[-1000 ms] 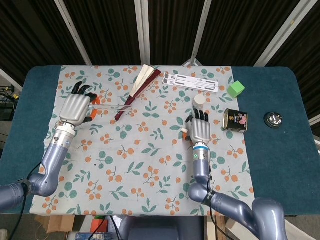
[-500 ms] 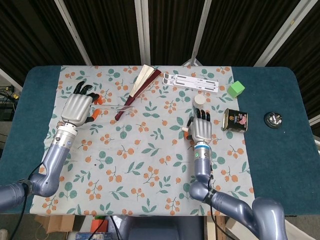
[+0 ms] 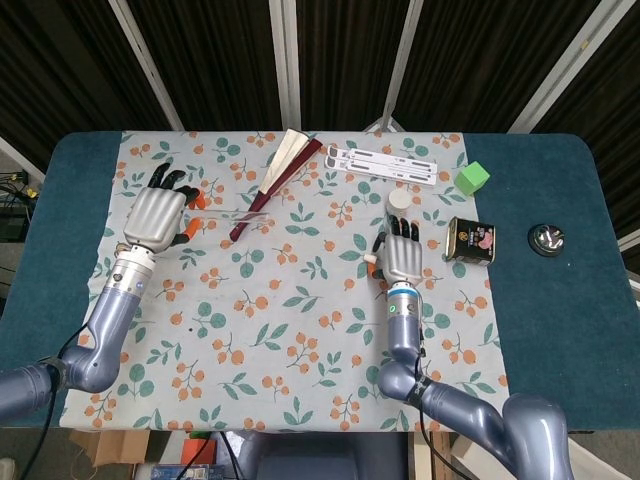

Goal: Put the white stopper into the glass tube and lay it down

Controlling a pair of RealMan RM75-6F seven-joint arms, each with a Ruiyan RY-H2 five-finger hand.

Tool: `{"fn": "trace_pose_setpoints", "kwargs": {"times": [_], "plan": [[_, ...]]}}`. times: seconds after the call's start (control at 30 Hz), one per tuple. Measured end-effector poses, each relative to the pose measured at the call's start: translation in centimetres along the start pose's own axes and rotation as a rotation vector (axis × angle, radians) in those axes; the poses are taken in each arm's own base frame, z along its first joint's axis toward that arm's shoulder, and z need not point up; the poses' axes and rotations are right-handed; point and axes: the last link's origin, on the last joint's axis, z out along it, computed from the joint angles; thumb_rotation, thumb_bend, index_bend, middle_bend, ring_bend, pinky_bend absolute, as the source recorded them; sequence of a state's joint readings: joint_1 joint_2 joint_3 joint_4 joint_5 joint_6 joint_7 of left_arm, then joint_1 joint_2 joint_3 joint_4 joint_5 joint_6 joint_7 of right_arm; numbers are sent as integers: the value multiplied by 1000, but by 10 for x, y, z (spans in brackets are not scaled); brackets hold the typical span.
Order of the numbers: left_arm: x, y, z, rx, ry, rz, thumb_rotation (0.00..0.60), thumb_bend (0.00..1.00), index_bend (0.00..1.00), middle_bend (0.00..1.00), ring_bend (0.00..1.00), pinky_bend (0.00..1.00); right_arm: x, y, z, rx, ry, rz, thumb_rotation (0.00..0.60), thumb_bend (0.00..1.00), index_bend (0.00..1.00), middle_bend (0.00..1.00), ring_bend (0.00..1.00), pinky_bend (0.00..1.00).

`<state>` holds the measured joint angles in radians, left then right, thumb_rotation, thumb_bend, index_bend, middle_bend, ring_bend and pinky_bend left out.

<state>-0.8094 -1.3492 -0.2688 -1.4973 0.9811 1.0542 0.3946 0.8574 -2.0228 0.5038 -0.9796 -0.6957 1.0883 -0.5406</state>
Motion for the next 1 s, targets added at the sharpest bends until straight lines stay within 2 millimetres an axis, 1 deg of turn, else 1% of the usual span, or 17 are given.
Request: {"fn": "trace_pose_setpoints", "kwargs": {"times": [0.2,0.47,0.73,1.0], "plan": [[-2,0,0,-1,-4,1,600,604,599,638,143,0,-2,2,0,-8,-10,-2,600,356,536,99,0,0],[-2,0,0,-1,-4,1,600,604,599,639,143,0,-2,3,1,-6,-10,-4,600,470,571,104,0,0],[0,6,0,-12,3,-6,600,603,599,639,143,0,5,-3,-2,23,2,5,600,474,595,109,0,0],[1,14,-3,-29,2,-24,600,603,599,639,143,0,22,-2,-6,49,27,13,600,475,609,110,0,0]]}}
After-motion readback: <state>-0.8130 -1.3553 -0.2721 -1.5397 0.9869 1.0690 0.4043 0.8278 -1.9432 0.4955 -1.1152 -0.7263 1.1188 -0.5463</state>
